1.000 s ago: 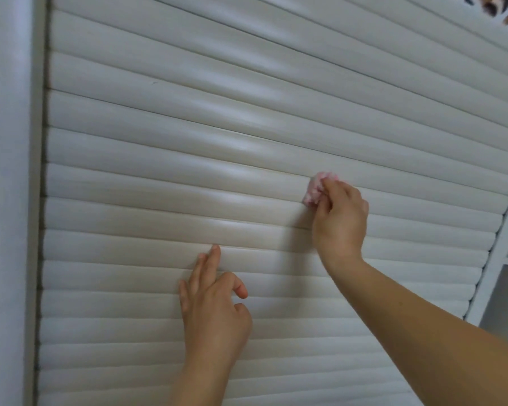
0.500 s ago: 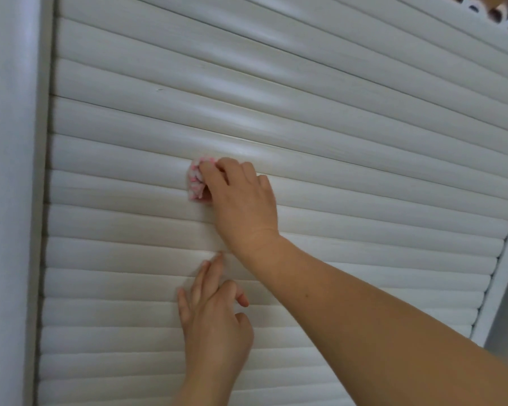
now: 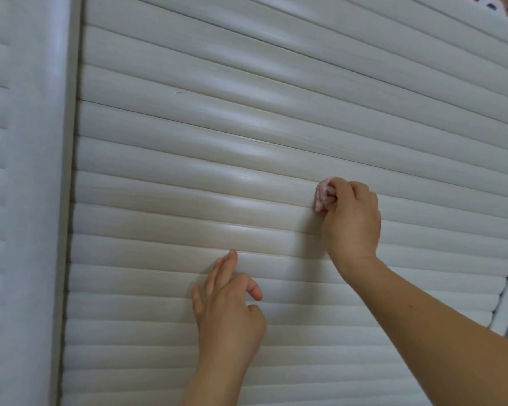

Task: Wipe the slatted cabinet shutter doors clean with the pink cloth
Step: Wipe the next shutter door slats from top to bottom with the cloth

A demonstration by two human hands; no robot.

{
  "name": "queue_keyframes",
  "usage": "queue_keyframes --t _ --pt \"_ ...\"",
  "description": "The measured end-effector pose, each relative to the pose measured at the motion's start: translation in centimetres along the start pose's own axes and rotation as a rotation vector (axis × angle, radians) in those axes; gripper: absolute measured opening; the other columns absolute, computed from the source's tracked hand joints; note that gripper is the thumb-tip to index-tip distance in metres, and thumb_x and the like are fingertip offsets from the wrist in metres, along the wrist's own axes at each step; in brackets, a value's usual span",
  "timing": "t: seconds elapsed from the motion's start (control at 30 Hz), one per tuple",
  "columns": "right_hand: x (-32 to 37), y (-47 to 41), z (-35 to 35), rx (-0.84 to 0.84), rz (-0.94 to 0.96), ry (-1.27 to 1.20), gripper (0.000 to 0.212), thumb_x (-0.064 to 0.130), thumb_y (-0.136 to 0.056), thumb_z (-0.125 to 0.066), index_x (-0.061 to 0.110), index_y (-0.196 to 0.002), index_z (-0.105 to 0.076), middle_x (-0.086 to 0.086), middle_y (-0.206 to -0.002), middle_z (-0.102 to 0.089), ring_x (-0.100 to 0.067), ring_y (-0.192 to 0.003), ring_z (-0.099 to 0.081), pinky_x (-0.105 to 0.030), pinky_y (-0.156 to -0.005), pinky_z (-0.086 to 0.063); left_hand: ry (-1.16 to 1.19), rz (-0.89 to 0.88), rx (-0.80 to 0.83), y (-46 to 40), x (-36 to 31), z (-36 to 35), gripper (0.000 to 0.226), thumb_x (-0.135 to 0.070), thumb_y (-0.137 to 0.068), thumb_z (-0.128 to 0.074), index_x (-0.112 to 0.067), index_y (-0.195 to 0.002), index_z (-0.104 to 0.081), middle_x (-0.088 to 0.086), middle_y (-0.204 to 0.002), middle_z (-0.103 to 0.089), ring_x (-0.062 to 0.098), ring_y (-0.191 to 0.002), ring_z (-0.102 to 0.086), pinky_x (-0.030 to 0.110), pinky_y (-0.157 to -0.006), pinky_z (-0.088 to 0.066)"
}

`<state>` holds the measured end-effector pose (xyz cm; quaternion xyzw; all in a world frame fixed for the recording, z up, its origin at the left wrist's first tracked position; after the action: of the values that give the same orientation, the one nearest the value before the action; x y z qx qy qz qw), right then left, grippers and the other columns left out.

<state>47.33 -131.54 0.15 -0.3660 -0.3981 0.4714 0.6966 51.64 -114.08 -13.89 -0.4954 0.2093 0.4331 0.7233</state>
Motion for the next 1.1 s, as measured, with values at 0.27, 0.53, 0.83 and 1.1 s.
queue_keyframes --t 0.27,0.53,0.83,1.1 --pt "11.8 1.6 -1.5 -0.043 0.312 -0.028 0.033 0.0 -0.068 -0.06 0.011 -0.099 -0.066 -0.01 -0.092 -0.062 -0.033 -0.076 -0.056 -0.031 -0.063 -0.03 0.117 0.015 0.032 -0.8 0.6 1.5 0.037 0.004 -0.073 -0.047 -0.031 -0.07 -0.037 -0.016 -0.152 -0.014 -0.002 -0.137 -0.015 0.032 -0.114 -0.005" --pt "20.8 2.7 -2.4 0.178 0.559 0.026 0.048 0.013 -0.094 -0.039 0.019 -0.14 -0.033 -0.005 -0.136 -0.037 -0.027 -0.122 -0.034 -0.037 -0.089 -0.029 0.21 -0.053 -0.108 -1.5 1.8 3.5 0.042 0.009 -0.061 -0.043 -0.032 -0.066 -0.042 -0.004 -0.127 -0.052 0.013 -0.112 -0.048 0.052 -0.098 -0.036" --pt "24.7 2.6 -2.9 0.188 0.754 -0.024 0.044 0.02 -0.097 -0.04 0.022 -0.14 -0.038 -0.003 -0.136 -0.039 -0.027 -0.117 -0.039 -0.033 -0.082 -0.034 0.216 -0.052 -0.117 -1.0 2.0 3.4 0.028 -0.004 -0.063 -0.045 -0.031 -0.071 -0.045 -0.008 -0.135 -0.047 0.005 -0.114 -0.047 0.045 -0.097 -0.038" --pt "10.8 0.4 -1.4 0.181 0.496 -0.094 0.041 0.002 -0.091 -0.047 0.015 -0.128 -0.057 -0.012 -0.118 -0.053 -0.032 -0.107 -0.047 -0.045 -0.087 -0.043 0.225 -0.018 -0.085 -0.8 2.3 3.7 0.041 0.012 -0.068 -0.047 -0.029 -0.068 -0.044 -0.007 -0.149 -0.028 0.005 -0.134 -0.028 0.035 -0.109 -0.022"
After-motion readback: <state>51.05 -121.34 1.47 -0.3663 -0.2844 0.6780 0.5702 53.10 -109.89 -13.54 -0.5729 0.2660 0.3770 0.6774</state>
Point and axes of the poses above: each hand's wrist, its own y-axis away from the middle knuckle, its own z-axis out of the back of the hand, x = y × z, the point moved 8 cm from there along -y, towards the middle knuckle
